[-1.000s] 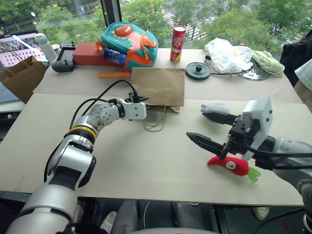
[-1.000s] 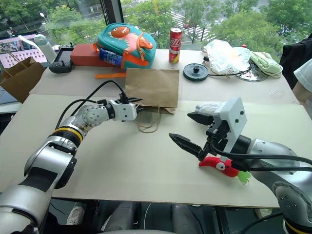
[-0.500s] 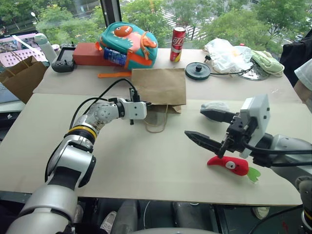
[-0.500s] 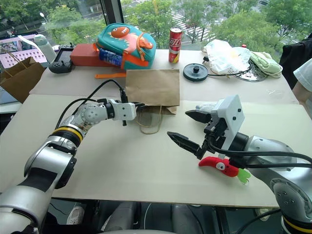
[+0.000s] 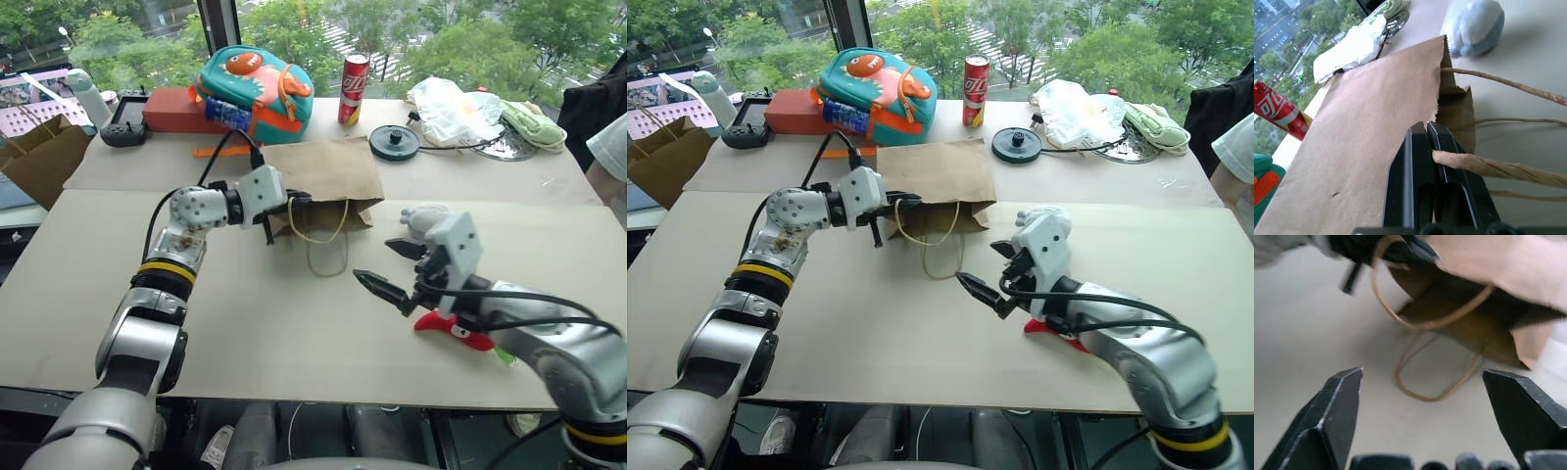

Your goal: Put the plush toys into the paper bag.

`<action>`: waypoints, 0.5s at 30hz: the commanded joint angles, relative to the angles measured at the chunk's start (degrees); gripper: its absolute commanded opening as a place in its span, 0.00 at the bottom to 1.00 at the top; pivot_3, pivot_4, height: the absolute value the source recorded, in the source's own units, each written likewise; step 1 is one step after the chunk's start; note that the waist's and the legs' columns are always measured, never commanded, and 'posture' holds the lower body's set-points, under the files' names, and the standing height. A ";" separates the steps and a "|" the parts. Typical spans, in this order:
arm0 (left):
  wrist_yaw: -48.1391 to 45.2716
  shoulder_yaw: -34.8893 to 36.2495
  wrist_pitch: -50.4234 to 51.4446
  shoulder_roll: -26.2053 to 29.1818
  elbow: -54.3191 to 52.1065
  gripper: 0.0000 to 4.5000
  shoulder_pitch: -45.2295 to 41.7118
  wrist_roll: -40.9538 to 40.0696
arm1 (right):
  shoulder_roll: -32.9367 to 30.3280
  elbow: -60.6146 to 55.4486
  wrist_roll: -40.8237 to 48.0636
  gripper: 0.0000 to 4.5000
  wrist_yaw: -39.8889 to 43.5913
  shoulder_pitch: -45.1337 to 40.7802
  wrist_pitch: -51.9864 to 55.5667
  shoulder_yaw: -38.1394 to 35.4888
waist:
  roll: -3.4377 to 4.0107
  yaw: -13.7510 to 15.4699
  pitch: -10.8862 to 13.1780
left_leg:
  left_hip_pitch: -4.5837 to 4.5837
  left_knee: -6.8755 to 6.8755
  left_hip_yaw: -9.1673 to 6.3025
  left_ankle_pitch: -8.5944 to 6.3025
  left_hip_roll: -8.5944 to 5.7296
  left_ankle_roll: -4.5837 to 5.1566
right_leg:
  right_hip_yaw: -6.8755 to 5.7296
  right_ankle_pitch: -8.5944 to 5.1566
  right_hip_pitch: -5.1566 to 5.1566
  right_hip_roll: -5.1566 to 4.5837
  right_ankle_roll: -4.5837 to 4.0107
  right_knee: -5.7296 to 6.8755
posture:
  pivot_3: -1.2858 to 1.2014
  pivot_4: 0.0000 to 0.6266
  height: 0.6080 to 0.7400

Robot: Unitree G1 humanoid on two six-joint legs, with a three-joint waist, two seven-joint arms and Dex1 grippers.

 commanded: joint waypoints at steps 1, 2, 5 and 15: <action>-1.24 1.61 7.19 1.38 -8.46 0.00 1.16 -3.16 | 4.33 1.66 -5.58 0.62 -3.69 -2.15 -2.71 2.33 | 0.04 -0.13 -0.02 | 0.00 0.01 -0.01 0.00 0.00 0.00 | 0.00 0.00 0.00 0.00 0.00 0.00 | 0.52 0.24 0.95; -1.28 1.65 8.37 1.60 -9.70 0.00 1.55 -3.37 | 5.72 2.52 -6.66 0.53 -4.16 -2.58 -3.19 2.82 | 0.04 -0.25 -0.02 | 0.00 0.00 -0.01 0.00 0.00 0.00 | 0.00 0.00 0.00 0.00 0.00 0.00 | 0.52 0.24 0.95; -1.44 1.71 10.61 1.98 -11.97 0.00 2.32 -3.34 | 8.95 4.49 -9.57 0.30 -4.88 -4.08 -4.14 4.38 | 0.05 -0.54 -0.03 | 0.01 0.02 -0.03 0.00 0.00 0.00 | 0.00 0.00 0.01 0.00 0.00 0.01 | 0.52 0.24 0.95; -1.40 1.42 14.62 1.36 -15.38 0.00 2.67 -3.86 | 18.95 14.82 -18.38 0.00 -5.96 -11.11 -9.09 8.33 | 0.07 -0.96 -0.04 | 0.00 0.03 -0.08 0.00 0.00 0.00 | -0.03 0.01 0.01 0.02 -0.01 0.02 | 0.52 0.24 0.95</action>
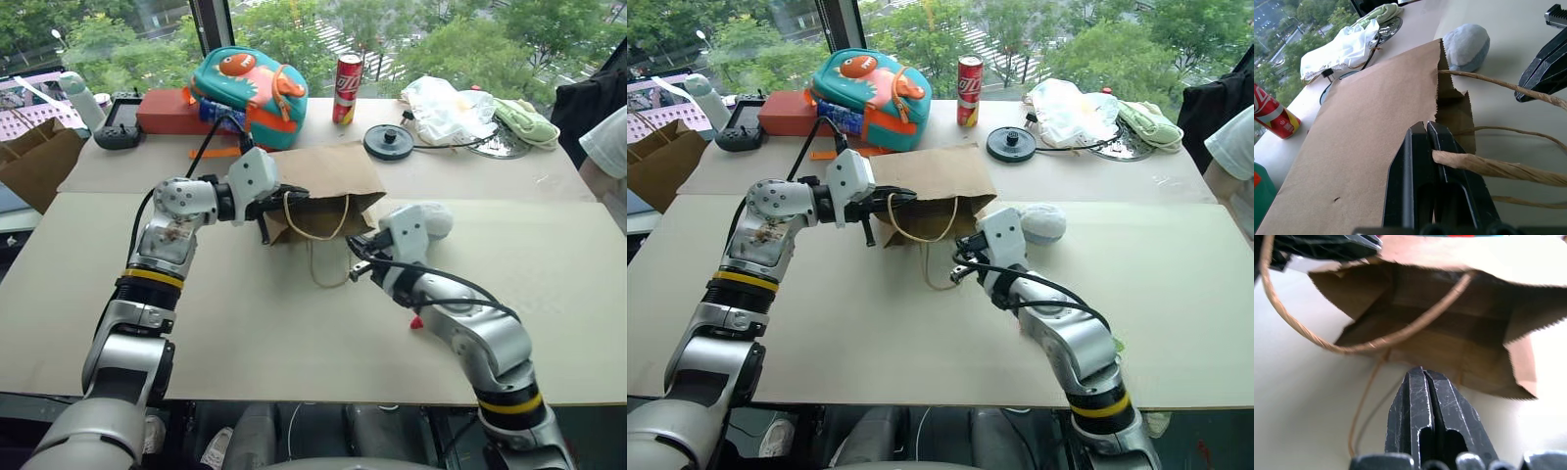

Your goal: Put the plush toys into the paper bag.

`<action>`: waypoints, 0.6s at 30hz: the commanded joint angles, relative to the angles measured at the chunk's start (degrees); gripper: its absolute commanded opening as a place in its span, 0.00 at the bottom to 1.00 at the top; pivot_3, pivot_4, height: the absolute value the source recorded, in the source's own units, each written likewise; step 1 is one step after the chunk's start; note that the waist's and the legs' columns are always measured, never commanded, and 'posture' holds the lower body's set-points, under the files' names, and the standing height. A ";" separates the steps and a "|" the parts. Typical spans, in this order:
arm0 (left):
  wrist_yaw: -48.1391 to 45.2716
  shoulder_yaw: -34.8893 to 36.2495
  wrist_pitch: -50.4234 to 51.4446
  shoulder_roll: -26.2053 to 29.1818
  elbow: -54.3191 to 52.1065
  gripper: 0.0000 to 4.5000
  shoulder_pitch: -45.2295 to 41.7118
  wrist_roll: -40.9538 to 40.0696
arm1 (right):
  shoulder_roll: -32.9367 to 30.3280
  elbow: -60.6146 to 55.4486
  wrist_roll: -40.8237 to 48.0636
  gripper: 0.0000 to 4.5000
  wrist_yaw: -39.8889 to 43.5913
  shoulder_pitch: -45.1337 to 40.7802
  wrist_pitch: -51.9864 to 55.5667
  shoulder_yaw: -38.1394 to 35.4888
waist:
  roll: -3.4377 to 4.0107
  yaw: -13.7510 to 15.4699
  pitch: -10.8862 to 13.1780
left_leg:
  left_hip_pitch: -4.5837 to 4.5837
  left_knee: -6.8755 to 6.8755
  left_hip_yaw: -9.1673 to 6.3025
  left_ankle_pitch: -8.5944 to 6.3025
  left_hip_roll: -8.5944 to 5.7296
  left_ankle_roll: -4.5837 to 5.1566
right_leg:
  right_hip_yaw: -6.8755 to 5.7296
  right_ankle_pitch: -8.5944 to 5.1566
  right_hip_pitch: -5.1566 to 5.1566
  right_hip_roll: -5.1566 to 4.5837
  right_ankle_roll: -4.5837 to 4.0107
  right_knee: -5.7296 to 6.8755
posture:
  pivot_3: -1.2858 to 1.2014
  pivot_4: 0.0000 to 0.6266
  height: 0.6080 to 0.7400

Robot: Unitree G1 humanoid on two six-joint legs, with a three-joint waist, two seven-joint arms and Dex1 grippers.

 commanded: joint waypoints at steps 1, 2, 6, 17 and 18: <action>0.08 0.59 1.04 -0.19 -3.14 0.00 -0.64 -1.11 | 2.78 4.51 -3.87 0.00 -0.31 -2.96 -4.67 0.64 | 0.00 0.00 0.00 | 0.00 0.00 0.00 0.00 0.00 0.00 | 0.00 0.00 0.00 0.00 0.00 0.00 | 0.52 0.24 0.95; 0.02 0.59 1.32 -0.28 -3.40 0.00 -0.65 -1.20 | 3.51 5.70 -4.54 0.00 -0.28 -3.45 -5.36 0.65 | 0.00 0.00 0.00 | 0.00 0.00 0.00 0.00 0.00 0.00 | 0.00 0.00 0.00 0.00 0.00 0.00 | 0.52 0.24 0.95; -0.51 0.65 2.90 -0.52 -4.59 0.00 -0.89 -2.11 | 7.33 14.59 -8.74 0.00 -0.99 -6.90 -10.37 1.21 | 0.01 -0.07 0.00 | 0.00 0.00 0.00 0.00 0.00 0.00 | 0.00 0.00 -0.02 0.00 -0.01 0.00 | 0.52 0.24 0.95; -2.77 3.26 9.22 0.43 -6.31 0.00 -3.44 -6.79 | 12.03 32.29 -14.24 0.00 -0.03 -11.93 -14.96 0.22 | 0.02 -0.19 -0.01 | 0.02 -0.09 0.00 0.00 0.00 -0.01 | -0.01 0.02 -0.02 -0.02 -0.03 0.09 | 0.52 0.24 0.95; -2.80 3.53 9.52 0.55 -6.04 0.00 -3.76 -7.12 | 11.97 32.24 -14.32 0.00 0.26 -11.74 -14.56 0.28 | 0.02 -0.21 -0.01 | 0.01 -0.09 -0.01 0.00 0.00 -0.01 | -0.01 0.02 -0.02 -0.03 -0.03 0.09 | 0.52 0.24 0.95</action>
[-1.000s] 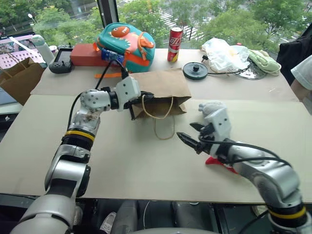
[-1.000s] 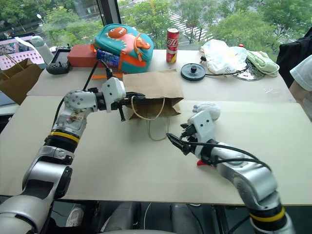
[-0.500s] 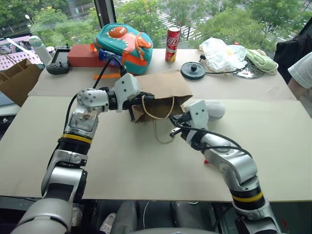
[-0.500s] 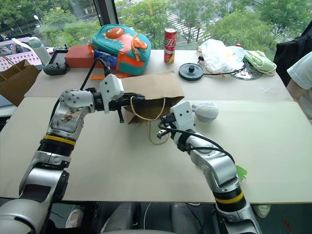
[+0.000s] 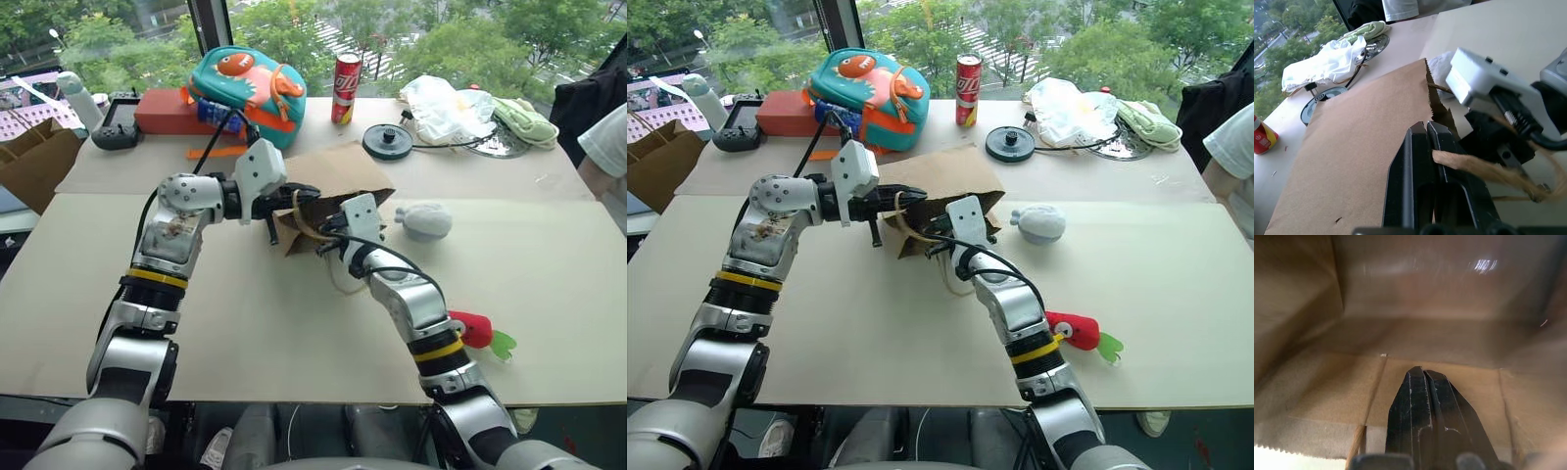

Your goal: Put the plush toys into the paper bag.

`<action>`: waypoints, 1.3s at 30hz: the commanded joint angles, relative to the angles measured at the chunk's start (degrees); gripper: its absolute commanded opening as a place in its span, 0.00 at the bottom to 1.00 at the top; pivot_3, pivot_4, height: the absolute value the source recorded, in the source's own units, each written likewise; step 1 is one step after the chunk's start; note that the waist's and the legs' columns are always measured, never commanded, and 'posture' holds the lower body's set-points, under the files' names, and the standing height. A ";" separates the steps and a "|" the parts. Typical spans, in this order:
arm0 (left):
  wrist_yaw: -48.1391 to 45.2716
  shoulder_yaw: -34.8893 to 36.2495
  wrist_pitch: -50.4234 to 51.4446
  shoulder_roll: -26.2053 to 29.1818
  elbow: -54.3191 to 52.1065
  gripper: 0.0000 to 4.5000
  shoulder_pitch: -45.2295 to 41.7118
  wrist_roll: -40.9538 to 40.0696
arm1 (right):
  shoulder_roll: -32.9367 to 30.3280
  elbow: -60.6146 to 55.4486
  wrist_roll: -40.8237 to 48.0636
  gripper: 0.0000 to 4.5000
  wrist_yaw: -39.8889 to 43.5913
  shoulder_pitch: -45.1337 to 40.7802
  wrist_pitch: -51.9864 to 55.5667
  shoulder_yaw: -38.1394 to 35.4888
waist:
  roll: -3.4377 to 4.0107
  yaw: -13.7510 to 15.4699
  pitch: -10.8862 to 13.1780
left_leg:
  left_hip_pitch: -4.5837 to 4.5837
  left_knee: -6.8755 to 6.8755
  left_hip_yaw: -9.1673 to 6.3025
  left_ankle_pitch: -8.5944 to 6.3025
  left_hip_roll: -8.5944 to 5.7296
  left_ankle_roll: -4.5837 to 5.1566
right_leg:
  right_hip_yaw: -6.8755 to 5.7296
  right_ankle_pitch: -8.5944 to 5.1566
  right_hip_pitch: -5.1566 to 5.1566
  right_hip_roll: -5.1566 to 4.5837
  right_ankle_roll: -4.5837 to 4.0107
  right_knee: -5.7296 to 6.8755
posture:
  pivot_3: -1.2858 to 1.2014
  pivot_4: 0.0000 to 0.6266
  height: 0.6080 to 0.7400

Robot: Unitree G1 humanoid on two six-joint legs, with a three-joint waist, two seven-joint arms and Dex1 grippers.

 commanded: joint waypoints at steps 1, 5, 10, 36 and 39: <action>-0.28 3.00 1.28 1.09 -0.39 0.00 -3.00 -2.37 | -0.20 -1.36 -1.23 0.00 1.09 -0.10 0.21 -0.96 | 0.00 -0.04 0.00 | -0.01 0.00 0.00 0.00 -0.01 0.00 | 0.00 0.00 0.00 0.00 0.00 0.00 | 0.52 0.24 0.95; 0.20 3.88 0.80 1.42 2.17 0.00 -4.63 -1.74 | 0.23 -2.15 -1.75 0.00 1.58 0.94 0.94 -1.01 | 0.01 -0.05 0.00 | 0.02 -0.01 -0.01 0.00 0.00 0.00 | -0.01 0.00 0.00 0.01 0.00 -0.02 | 0.52 0.24 0.95; 1.05 4.55 0.42 1.14 4.43 0.00 -6.13 -1.42 | 0.36 -3.28 -2.76 0.00 2.65 2.22 2.62 0.11 | 0.00 -0.12 0.00 | 0.04 0.00 -0.01 0.00 0.00 0.00 | -0.01 0.00 0.00 0.02 0.00 -0.03 | 0.52 0.24 0.95; 1.71 4.45 3.30 -0.42 1.86 0.00 -3.87 -2.20 | -16.48 -36.98 9.65 0.13 7.98 10.69 23.00 -20.73 | 0.00 0.01 0.00 | -0.07 0.04 -0.14 0.00 -0.04 0.00 | -0.08 -0.01 0.01 0.00 0.01 -0.13 | 0.52 0.24 0.95; 1.72 4.47 3.32 -0.58 1.81 0.00 -3.75 -2.14 | -18.87 -31.42 7.45 0.32 6.49 7.72 21.99 -21.17 | 0.00 -0.07 0.00 | 0.10 0.02 -0.11 0.04 -0.04 0.00 | -0.01 -0.01 0.06 0.06 0.01 -0.09 | 0.52 0.24 0.95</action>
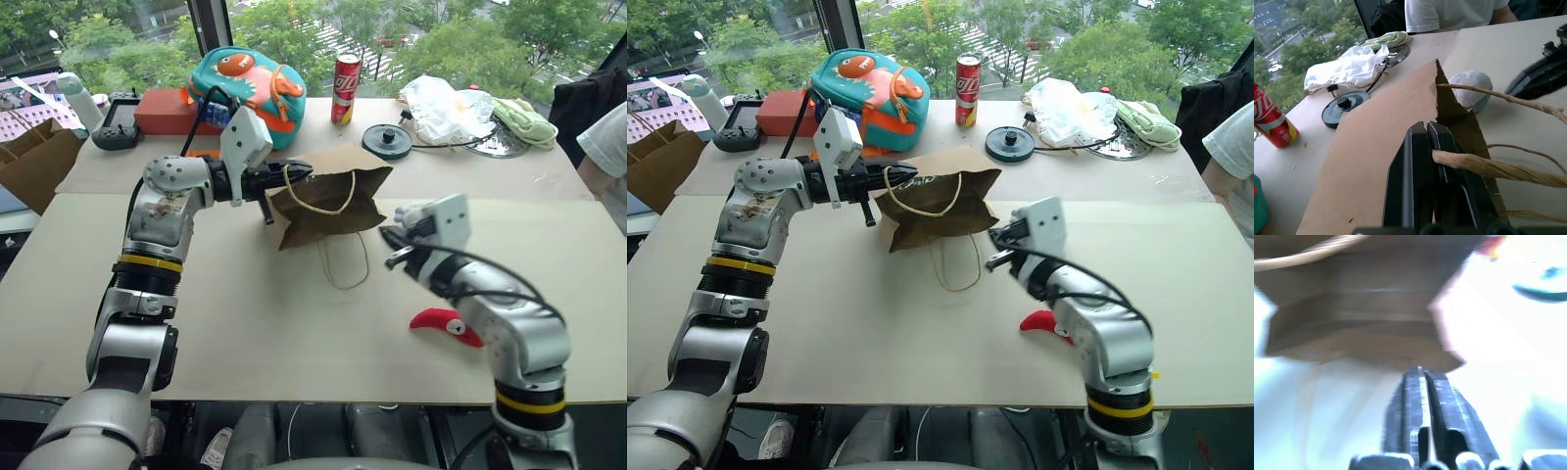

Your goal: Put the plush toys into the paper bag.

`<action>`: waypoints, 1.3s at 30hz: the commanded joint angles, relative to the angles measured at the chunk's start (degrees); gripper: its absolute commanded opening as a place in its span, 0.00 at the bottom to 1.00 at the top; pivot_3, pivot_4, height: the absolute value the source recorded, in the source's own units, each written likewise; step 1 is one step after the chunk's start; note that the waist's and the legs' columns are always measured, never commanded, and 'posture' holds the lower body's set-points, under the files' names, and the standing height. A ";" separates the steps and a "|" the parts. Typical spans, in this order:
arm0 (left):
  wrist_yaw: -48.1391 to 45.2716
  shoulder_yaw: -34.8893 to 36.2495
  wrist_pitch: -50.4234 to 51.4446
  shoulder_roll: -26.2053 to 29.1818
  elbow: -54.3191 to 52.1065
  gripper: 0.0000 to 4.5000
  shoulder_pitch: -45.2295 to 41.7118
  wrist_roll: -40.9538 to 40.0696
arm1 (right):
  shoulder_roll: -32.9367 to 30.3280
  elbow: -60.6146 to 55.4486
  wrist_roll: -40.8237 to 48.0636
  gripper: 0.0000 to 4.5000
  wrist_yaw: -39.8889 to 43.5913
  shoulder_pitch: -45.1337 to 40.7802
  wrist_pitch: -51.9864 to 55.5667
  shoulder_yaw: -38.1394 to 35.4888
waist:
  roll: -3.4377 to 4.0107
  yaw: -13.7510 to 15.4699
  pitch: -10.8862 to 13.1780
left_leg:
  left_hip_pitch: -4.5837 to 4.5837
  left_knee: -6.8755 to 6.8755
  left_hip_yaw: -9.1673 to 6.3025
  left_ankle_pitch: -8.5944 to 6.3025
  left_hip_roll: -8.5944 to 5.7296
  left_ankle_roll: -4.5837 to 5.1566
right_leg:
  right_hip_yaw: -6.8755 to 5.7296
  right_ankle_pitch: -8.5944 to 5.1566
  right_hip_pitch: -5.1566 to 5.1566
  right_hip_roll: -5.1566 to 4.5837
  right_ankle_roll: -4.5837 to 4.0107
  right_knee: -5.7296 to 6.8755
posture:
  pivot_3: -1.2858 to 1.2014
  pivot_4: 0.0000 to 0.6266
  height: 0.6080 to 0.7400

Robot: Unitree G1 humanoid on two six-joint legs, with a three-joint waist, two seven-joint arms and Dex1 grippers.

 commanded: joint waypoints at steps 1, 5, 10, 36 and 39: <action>0.32 1.12 0.13 0.08 -2.06 0.00 -0.54 -1.43 | -2.33 5.52 -3.12 0.38 -1.61 -3.53 -1.89 -0.77 | 0.00 -0.03 0.00 | 0.06 -0.02 0.01 0.00 0.01 0.00 | 0.02 0.00 0.02 0.02 0.00 0.01 | 0.52 0.24 0.95; 0.33 1.09 0.20 -0.06 -2.12 0.00 -0.57 -1.41 | -5.44 17.22 -8.56 0.71 -0.57 -7.16 -7.10 3.76 | 0.00 -0.02 0.00 | 0.06 -0.09 0.02 0.00 0.01 0.01 | 0.05 0.00 0.00 0.04 -0.01 -0.01 | 0.52 0.24 0.95; 0.39 1.19 0.26 -0.02 -2.41 0.00 -0.44 -1.40 | -5.30 29.07 -11.85 0.99 0.59 -10.38 -12.26 7.23 | 0.00 0.14 0.00 | -0.01 -0.11 0.10 0.00 -0.01 0.02 | 0.10 0.00 -0.03 -0.02 -0.01 -0.04 | 0.52 0.24 0.95; 1.51 1.62 1.06 -0.22 -3.05 0.00 0.01 -1.64 | -3.74 15.77 -9.78 0.06 1.24 -7.51 -11.13 0.07 | 0.00 0.18 0.00 | -0.03 -0.12 0.09 0.00 -0.02 0.02 | 0.10 0.01 -0.04 -0.03 -0.01 0.00 | 0.52 0.24 0.95; 1.82 1.86 1.82 -0.53 -3.00 0.00 -0.12 -2.12 | -4.07 1.80 -0.88 0.06 4.90 -4.64 0.14 -2.93 | 0.01 0.30 0.00 | -0.10 -0.11 0.05 -0.01 -0.01 0.02 | 0.06 0.01 -0.04 -0.04 -0.01 0.01 | 0.52 0.24 0.95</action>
